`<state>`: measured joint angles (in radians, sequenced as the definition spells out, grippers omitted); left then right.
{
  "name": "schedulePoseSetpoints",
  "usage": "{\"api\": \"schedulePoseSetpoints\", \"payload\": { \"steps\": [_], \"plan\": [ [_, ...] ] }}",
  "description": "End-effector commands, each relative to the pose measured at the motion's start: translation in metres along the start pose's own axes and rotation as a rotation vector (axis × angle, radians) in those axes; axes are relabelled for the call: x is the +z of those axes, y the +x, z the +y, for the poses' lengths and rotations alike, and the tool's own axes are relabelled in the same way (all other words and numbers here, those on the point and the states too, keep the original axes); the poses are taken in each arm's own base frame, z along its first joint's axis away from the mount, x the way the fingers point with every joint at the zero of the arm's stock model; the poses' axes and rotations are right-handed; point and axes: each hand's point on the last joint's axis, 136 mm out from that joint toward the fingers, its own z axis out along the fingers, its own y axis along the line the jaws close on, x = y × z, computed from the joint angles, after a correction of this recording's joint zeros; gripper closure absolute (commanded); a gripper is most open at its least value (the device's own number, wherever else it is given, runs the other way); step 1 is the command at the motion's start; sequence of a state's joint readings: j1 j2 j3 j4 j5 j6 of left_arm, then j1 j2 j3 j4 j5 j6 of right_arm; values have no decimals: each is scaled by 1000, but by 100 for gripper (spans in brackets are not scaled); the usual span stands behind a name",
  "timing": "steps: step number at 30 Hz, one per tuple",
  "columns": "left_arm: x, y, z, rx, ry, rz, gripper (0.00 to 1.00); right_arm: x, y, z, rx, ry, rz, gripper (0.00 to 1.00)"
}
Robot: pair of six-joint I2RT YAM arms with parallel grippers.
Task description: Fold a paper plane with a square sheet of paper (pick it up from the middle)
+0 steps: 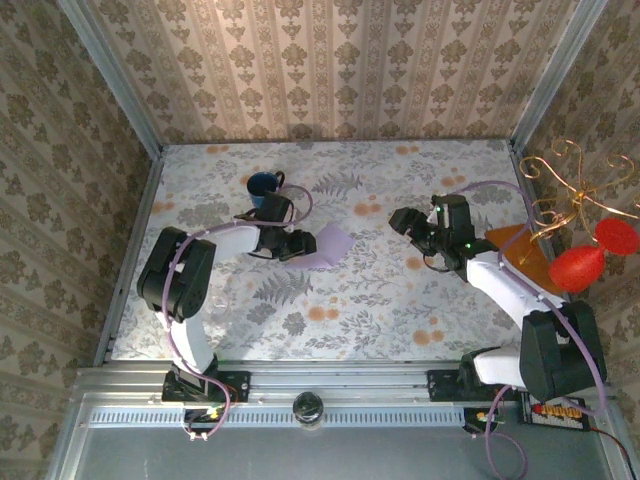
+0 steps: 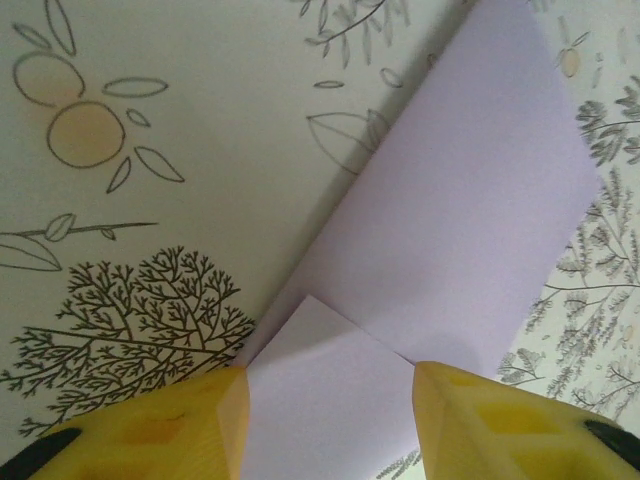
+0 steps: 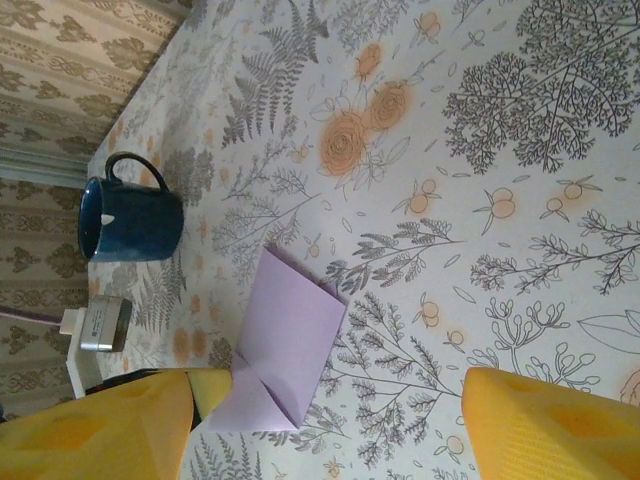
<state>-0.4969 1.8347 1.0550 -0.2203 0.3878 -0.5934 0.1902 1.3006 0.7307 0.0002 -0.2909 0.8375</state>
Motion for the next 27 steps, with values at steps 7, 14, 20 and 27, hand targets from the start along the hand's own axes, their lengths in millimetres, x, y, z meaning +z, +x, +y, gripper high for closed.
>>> {"api": "schedulePoseSetpoints", "payload": {
  "steps": [7,14,20,27],
  "plan": [
    [9,18,0,-96,-31,58,58,14,32,-8,59,29,112,30],
    [19,50,-1,-229,-74,114,65,29,89,-3,129,59,201,33],
    [24,67,-13,-287,-66,125,66,46,149,-8,193,108,308,41],
    [26,70,-11,-301,-74,133,67,63,170,0,227,58,346,59]
  ]
}}
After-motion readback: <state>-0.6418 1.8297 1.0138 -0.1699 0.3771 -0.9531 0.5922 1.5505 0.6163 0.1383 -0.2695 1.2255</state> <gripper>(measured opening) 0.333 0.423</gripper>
